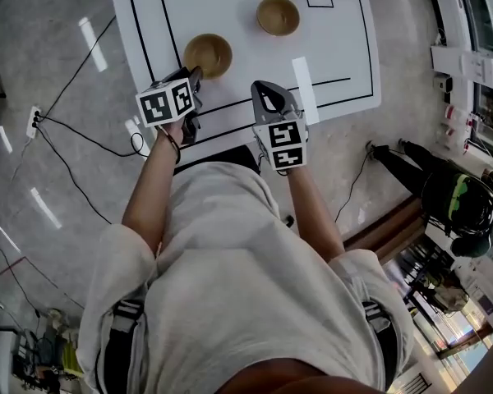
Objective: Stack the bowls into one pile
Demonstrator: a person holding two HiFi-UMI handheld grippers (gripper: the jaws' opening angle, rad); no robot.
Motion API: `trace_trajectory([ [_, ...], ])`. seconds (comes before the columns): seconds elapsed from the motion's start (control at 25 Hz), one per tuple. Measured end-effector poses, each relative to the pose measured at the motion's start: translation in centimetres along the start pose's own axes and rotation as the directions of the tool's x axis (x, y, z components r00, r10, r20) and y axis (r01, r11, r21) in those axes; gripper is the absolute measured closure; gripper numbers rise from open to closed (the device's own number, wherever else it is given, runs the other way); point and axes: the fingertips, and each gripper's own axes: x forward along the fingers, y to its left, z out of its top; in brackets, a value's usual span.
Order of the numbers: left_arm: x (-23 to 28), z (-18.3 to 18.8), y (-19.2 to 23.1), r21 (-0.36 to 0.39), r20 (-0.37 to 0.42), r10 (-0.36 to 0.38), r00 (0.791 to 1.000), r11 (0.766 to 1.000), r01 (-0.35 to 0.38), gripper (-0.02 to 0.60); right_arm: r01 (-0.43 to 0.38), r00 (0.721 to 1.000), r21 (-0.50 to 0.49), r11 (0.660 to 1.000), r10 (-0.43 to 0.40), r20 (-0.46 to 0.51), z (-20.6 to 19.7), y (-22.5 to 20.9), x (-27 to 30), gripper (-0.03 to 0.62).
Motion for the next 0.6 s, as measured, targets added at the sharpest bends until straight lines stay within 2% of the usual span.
trace_trajectory([
  [0.2,-0.5,0.1,-0.1,0.034,-0.020,-0.026,0.999,0.999,0.027,0.564,0.041,0.999,-0.033,0.999,-0.041,-0.014,0.1,0.8,-0.9,0.595],
  [0.6,-3.5,1.9,0.0,0.079,0.020,-0.077,0.997,0.994,0.075,0.563,0.094,0.996,-0.007,0.996,-0.094,-0.002,1.7,2.9,-1.9,0.595],
])
